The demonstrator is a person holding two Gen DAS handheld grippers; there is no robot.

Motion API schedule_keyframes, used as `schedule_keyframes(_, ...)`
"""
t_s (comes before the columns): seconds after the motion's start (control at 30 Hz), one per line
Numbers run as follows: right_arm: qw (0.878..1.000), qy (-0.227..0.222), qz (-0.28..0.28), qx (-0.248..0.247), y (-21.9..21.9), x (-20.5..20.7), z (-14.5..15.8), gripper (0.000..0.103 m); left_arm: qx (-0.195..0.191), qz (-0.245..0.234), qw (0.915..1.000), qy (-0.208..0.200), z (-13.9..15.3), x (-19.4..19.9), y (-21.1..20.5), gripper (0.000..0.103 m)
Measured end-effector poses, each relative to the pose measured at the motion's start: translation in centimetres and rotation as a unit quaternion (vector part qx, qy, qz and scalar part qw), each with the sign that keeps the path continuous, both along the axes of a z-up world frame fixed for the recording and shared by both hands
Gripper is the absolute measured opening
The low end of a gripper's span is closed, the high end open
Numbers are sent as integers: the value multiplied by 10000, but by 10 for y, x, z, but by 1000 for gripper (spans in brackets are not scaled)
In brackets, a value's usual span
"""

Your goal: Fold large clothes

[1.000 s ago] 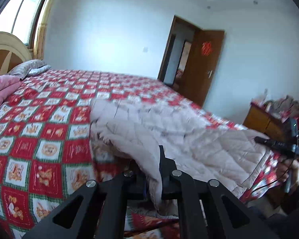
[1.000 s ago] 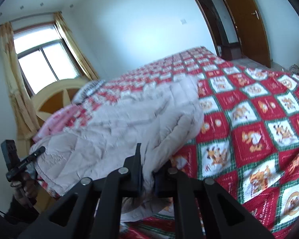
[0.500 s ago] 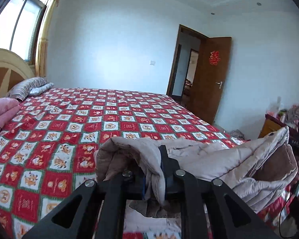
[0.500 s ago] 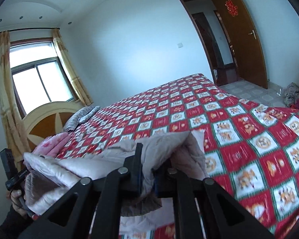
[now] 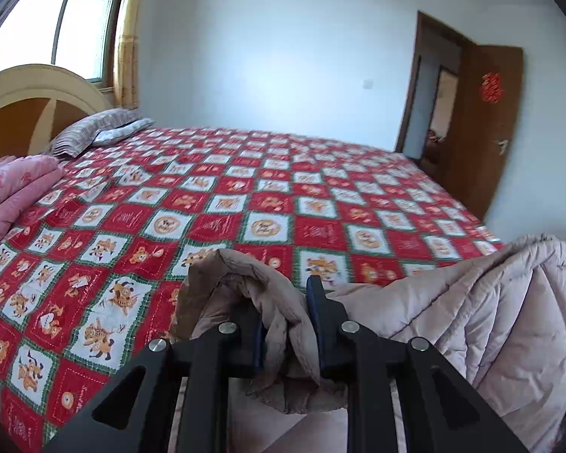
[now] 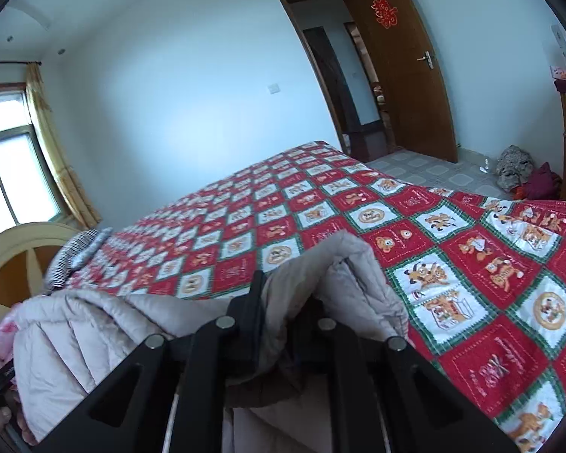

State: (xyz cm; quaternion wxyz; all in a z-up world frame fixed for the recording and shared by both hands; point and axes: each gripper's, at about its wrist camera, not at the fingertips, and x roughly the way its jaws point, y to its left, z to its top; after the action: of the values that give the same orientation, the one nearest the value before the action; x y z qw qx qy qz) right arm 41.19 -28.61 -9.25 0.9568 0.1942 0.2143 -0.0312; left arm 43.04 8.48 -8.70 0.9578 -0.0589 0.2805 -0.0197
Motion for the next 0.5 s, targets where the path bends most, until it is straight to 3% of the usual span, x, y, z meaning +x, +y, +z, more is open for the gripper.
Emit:
schedule_keyframes(0.07, 9998, 145, -46, -101, 4, 18, -13, 22, 72, 146, 9997, 194, -12, 16, -6, 24)
schedule_keyframes(0.13, 9995, 282, -29, -120, 6, 32, -26, 41, 75, 241, 9991, 327, -19, 28, -8, 26)
schedule_keyframes(0.17, 9994, 333, -7, -111, 5, 37, -31, 45, -6, 212, 9990, 381, -19, 32, -6, 27)
schedule_keyframes(0.27, 9993, 312, 164, 153, -3, 43, -41, 56, -722, 43, 9964, 432, -9, 39, 13, 34)
schedule_keyframes(0.4, 9973, 175, 242, 671, -19, 46, -44, 71, -1913, -155, 9807, 371, 7, 44, 46, 57)
schedule_keyframes(0.43, 9967, 106, 267, 754, -22, 45, -43, 78, -2057, -165, 9781, 279, 10, 43, 51, 68)
schedule_keyframes(0.5, 9966, -29, 301, 763, -23, 44, -39, 91, -1997, -29, 9799, 33, 17, 41, 53, 91)
